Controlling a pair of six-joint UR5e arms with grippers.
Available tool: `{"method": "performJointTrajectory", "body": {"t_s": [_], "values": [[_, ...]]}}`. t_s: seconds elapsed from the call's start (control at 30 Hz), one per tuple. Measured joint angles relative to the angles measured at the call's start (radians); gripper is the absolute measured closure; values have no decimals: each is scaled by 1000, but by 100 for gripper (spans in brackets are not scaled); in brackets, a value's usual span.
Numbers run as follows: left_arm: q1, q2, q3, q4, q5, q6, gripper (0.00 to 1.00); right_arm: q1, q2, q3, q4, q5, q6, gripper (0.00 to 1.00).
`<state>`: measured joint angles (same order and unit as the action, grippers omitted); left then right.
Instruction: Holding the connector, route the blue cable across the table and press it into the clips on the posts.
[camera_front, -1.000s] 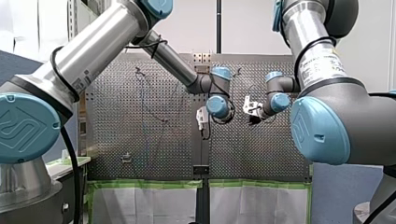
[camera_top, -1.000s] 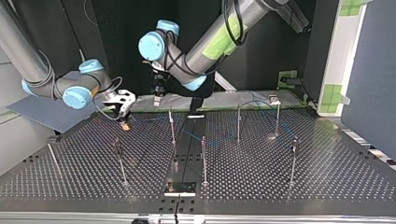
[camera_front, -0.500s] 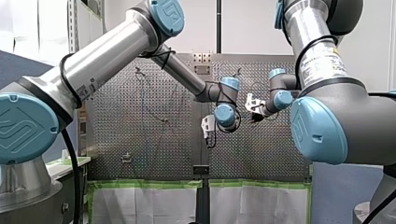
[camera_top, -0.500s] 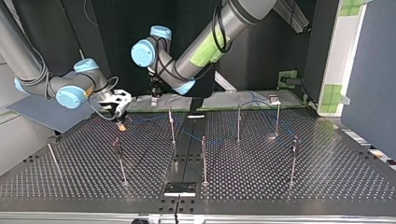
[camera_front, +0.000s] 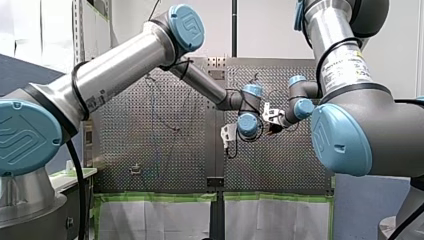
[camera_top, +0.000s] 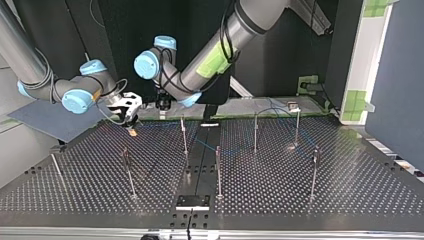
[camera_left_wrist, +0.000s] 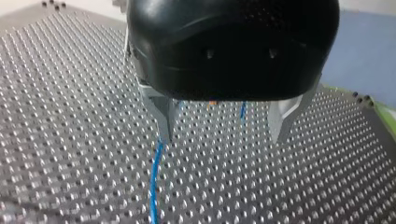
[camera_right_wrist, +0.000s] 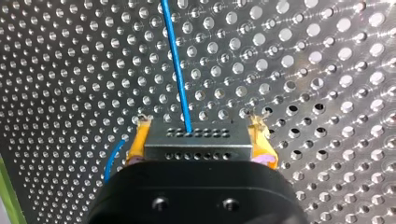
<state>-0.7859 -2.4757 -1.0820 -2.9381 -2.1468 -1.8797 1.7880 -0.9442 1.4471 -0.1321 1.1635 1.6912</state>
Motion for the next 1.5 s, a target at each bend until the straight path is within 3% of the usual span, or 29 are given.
{"method": "performJointTrajectory", "body": {"t_s": [0.37,0.97,1.13,1.5], "values": [[-1,-20,112,30,-45,-4,0,-5,-1,0,1,-16,-1,100],[35,-26,108,18,-17,-29,0,-10,-9,0,0,-47,0,100],[25,-59,138,-7,-15,-53,0,-10,-10,0,0,-55,2,100],[12,-143,241,-84,-83,-99,0,-11,-10,0,-1,-66,7,100]]}}
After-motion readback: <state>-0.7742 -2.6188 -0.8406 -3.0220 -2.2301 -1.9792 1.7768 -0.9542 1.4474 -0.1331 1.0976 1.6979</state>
